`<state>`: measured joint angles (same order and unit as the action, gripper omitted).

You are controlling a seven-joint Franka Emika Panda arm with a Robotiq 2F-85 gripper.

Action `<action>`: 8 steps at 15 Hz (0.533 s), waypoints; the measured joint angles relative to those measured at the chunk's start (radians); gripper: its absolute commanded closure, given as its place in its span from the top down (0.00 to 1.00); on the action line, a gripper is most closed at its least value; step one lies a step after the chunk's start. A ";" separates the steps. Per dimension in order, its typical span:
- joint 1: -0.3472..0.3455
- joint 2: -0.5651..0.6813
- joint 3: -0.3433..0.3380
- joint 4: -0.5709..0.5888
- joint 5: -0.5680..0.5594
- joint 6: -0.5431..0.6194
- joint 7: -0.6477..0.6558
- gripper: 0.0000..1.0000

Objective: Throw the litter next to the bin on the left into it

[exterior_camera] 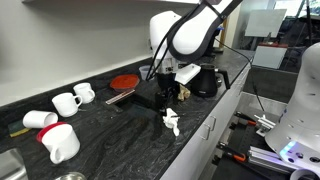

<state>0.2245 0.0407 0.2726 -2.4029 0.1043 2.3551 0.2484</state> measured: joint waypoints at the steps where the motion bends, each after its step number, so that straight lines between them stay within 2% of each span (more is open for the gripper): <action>1: 0.000 0.020 -0.001 0.012 -0.001 0.000 0.000 1.00; 8: 0.000 0.104 -0.010 0.055 -0.008 0.000 0.000 0.98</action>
<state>0.2246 0.1447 0.2626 -2.3474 0.0966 2.3552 0.2481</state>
